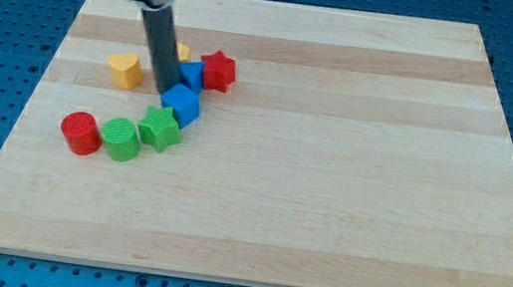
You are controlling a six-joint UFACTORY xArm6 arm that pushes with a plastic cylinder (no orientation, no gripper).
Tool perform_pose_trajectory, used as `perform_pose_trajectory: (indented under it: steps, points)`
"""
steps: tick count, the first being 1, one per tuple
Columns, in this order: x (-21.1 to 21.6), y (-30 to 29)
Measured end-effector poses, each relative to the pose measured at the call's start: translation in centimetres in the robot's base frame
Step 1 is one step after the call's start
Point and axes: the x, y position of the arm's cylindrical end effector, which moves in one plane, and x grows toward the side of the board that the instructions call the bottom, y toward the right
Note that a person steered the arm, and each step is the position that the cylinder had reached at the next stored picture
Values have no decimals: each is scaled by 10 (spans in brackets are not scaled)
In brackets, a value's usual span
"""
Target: Move your arm closer to the red star
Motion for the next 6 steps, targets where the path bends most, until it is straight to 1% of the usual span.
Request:
perform_pose_trajectory:
  steps: [2, 3, 4, 5, 6]
  points:
    - [28, 83]
    - [42, 94]
    - [8, 110]
    - [-19, 110]
    - [-10, 85]
